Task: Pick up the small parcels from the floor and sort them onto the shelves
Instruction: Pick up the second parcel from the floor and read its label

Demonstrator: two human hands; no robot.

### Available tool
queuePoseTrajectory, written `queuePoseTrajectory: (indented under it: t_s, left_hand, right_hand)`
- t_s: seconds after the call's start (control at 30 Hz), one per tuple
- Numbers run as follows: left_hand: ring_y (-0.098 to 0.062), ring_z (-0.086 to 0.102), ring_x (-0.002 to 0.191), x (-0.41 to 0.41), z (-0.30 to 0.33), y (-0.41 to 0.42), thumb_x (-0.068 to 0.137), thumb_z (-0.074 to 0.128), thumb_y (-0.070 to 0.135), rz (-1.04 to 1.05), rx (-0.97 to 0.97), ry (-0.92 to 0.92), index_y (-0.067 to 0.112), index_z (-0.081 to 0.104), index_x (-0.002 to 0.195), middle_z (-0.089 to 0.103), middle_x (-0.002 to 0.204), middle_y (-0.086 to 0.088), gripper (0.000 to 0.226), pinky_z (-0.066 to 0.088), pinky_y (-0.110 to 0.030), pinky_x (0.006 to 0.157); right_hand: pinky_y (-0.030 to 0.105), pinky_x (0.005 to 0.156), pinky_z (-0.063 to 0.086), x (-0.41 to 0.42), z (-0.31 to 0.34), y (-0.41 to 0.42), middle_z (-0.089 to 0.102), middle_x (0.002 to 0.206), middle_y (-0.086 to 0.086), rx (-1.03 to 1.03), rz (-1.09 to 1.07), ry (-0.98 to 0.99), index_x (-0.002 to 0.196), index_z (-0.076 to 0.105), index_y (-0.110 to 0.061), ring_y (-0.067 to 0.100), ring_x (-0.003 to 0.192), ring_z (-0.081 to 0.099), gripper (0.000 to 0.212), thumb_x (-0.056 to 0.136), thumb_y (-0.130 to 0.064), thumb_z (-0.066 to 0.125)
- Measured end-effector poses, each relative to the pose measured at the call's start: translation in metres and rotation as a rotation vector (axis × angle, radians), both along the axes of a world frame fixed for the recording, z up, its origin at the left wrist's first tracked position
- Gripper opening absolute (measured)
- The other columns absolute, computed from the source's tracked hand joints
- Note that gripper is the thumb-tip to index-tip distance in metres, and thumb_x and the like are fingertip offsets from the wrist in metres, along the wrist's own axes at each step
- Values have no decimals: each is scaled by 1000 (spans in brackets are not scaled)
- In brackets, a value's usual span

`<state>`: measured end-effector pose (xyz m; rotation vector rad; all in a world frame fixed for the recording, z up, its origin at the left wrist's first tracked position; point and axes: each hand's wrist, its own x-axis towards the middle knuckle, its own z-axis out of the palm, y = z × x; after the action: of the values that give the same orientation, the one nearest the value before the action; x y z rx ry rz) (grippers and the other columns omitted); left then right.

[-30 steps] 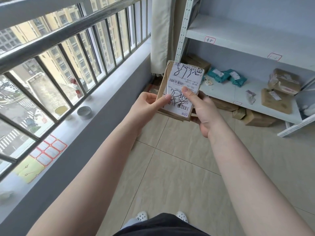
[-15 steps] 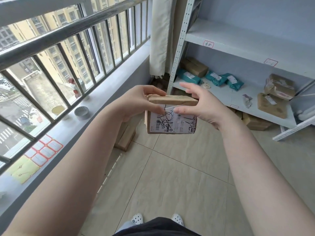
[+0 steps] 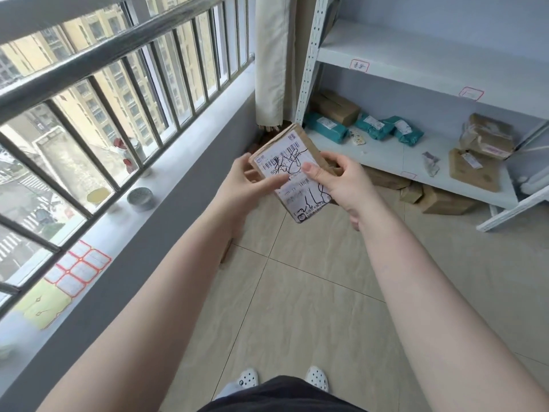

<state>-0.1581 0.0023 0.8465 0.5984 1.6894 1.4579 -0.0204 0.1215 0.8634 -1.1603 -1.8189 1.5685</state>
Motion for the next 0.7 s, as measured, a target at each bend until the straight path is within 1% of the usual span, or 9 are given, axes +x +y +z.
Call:
queuePoseTrajectory:
  t_s: [0.03, 0.1, 0.2, 0.23, 0.33, 0.4, 0.47, 0.6, 0.7]
  left_hand:
    - [-22, 65, 114, 3, -2, 0, 58, 87, 46, -11, 5, -21, 24, 39, 142, 68, 124, -1, 100, 52, -50, 96]
    - [-27, 64, 118, 8, -5, 3, 64, 84, 37, 9, 55, -67, 26, 33, 143, 68, 125, -3, 94, 49, -55, 101]
    - [-25, 64, 120, 8, -7, 9, 78, 81, 17, 64, 129, -150, 22, 3, 157, 62, 137, -6, 111, 54, -50, 97]
    - [-24, 64, 121, 7, -7, 10, 80, 79, 15, 69, 139, -154, 20, 2, 157, 60, 140, -6, 109, 56, -46, 93]
    - [-23, 67, 117, 1, -9, 13, 84, 75, 13, 9, 175, -134, 14, 34, 148, 63, 137, -7, 76, 60, -38, 85]
    - [-23, 69, 113, -1, -8, 18, 88, 71, 11, -24, 207, -101, 15, 52, 137, 69, 129, -6, 53, 60, -36, 86]
    - [-24, 70, 111, -2, -9, 27, 89, 70, 14, -38, 211, -72, 18, 59, 135, 72, 124, -7, 47, 58, -42, 91]
    - [-29, 73, 103, 5, -11, 50, 84, 72, 27, -87, 178, -16, 28, 58, 138, 73, 117, -14, 55, 58, -50, 89]
    - [-24, 74, 100, 12, -14, 73, 88, 70, 24, -131, 158, 42, 32, 60, 135, 73, 116, -13, 49, 60, -44, 87]
  right_hand:
    - [35, 81, 59, -2, -1, -2, 67, 114, 5, -24, -14, 23, 131, 55, -17, 19, 98, 69, 65, 74, -38, 79]
    - [31, 76, 59, -5, -5, -7, 69, 114, 3, -78, -29, 62, 132, 54, -19, 17, 95, 70, 64, 76, -39, 76]
    - [44, 88, 56, -9, -13, -11, 74, 106, -3, -164, -53, 73, 126, 57, -29, 18, 94, 72, 55, 77, -49, 71]
    - [46, 90, 55, -9, -14, -12, 75, 103, -6, -176, -53, 65, 124, 58, -32, 17, 93, 72, 52, 77, -53, 69]
    - [40, 88, 54, -9, -16, -12, 74, 102, -9, -178, -37, 67, 120, 59, -33, 11, 90, 70, 45, 81, -53, 65]
    - [22, 71, 55, -8, -15, -12, 72, 98, -12, -148, -23, 98, 118, 60, -29, -2, 80, 69, 36, 85, -42, 65]
    - [7, 57, 48, -7, -15, -7, 72, 97, -9, -121, -39, 136, 116, 62, -24, -7, 73, 68, 30, 87, -31, 66]
    - [12, 65, 52, 1, -17, 10, 75, 97, -2, -61, -120, 155, 108, 69, -19, 6, 81, 71, 24, 84, -25, 71]
    - [17, 65, 54, 9, -21, 29, 75, 90, -6, -64, -167, 160, 99, 70, -21, 6, 77, 72, 16, 84, -25, 71]
